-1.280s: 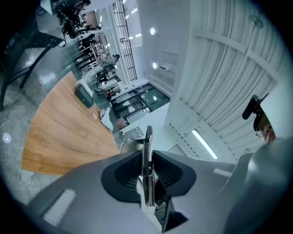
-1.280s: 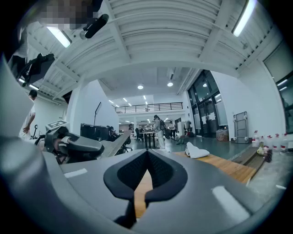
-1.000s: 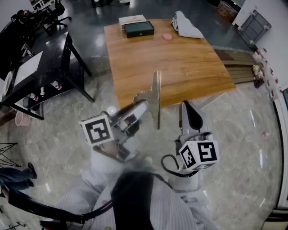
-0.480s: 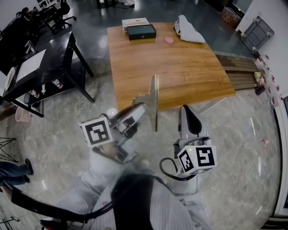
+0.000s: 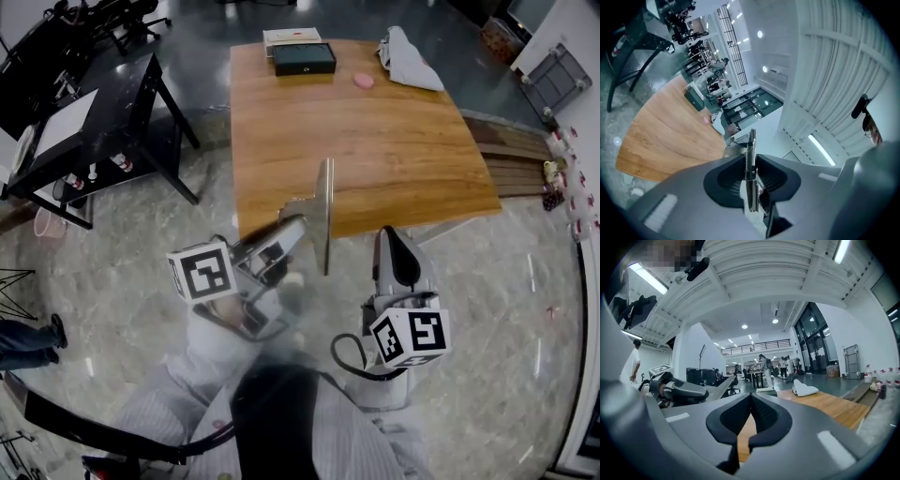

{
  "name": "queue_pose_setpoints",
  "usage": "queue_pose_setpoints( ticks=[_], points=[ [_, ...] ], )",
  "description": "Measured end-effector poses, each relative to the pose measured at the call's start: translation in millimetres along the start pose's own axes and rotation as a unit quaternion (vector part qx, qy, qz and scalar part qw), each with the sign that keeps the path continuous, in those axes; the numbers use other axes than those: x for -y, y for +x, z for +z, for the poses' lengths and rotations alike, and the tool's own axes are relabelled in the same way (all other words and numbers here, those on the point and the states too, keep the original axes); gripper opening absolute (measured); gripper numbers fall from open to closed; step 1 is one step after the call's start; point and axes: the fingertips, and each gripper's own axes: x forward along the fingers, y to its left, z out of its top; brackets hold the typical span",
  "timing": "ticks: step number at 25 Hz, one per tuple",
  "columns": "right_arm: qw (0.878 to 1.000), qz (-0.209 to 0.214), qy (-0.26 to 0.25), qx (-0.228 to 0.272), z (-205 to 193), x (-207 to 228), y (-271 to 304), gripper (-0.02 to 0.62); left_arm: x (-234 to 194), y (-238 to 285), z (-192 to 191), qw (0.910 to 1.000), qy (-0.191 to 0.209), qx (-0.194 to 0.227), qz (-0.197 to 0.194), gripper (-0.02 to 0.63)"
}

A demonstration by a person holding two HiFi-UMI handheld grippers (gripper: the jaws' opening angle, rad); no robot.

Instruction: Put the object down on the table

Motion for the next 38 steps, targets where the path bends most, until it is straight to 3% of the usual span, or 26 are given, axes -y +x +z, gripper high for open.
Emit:
queue_pose_setpoints(
  ticks=[8, 15, 27, 34, 38],
  points=[
    [1.000, 0.006, 0.004, -0.024, -10, 58, 108, 0.014, -61, 86, 59, 0.9999, 0.004, -0.010, 0.014, 0.086],
    [0.998, -0.015, 0.022, -0.058, -16, 115, 193, 0.014, -116, 171, 89, 0.9973, -0.010, -0.067, 0.030, 0.086],
    [0.986, -0.018, 0.060, -0.154, -84, 196, 244, 0.014, -212, 273, 51, 0.9825, -0.083, -0.151, 0.072, 0.085],
    [0.974, -0.035, 0.088, -0.207, -131, 225, 235, 0.014, -284, 305, 19, 0.9684, -0.106, -0.190, 0.123, 0.084],
    [0.970, -0.029, 0.105, -0.220, -143, 225, 233, 0.014, -307, 307, 10, 0.9650, -0.095, -0.195, 0.147, 0.086]
  ],
)
